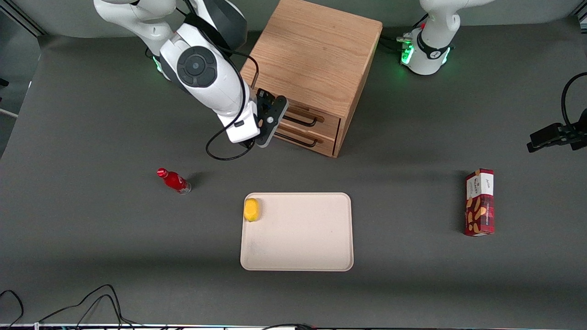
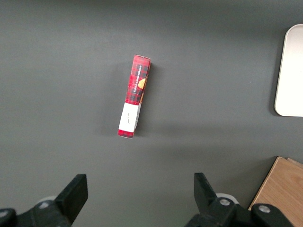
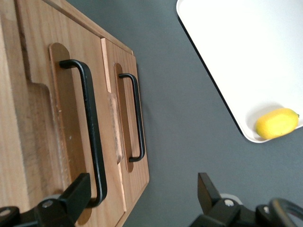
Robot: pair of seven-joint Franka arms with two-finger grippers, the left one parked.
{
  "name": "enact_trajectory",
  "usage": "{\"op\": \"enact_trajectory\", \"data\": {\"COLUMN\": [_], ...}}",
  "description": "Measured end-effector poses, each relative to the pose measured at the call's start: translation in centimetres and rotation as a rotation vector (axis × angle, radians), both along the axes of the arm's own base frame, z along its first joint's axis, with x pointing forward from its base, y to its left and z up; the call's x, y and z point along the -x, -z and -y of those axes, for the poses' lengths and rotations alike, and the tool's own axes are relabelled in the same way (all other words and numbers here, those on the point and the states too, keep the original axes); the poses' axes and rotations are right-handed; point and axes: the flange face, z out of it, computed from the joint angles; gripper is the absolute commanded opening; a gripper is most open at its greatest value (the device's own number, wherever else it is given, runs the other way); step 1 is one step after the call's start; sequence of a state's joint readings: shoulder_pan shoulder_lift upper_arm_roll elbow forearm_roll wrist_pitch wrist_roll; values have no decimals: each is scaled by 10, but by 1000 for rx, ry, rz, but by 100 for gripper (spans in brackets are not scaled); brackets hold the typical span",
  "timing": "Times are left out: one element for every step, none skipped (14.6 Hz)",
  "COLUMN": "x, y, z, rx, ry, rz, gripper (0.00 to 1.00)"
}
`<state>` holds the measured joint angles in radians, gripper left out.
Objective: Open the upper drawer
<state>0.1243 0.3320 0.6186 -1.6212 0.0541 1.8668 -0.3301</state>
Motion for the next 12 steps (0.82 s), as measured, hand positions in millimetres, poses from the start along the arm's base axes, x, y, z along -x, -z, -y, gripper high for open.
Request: {"op": "enact_trajectory", "data": {"x": [1,1,1,0,-1,-1,-1,1,4,7,9,11], "y": [5,8,10,11,11,12,13,15,17,19,23,26], "z": [-1,-1,-2,-2,-3,-4,-6,-10,-15,-18,-20,-22], "rx": [-2,-3,-9,-14,-19,-24,-29,-31,-34,-34,-33,-35], "ry": [1,1,4,6,9,10,9,6,6,6,6,5], "rz": [2,3,9,15,19,23,25,23,23,22,20,23], "gripper": [100,100,100,100,100,100,100,100,100,100,100,100]}}
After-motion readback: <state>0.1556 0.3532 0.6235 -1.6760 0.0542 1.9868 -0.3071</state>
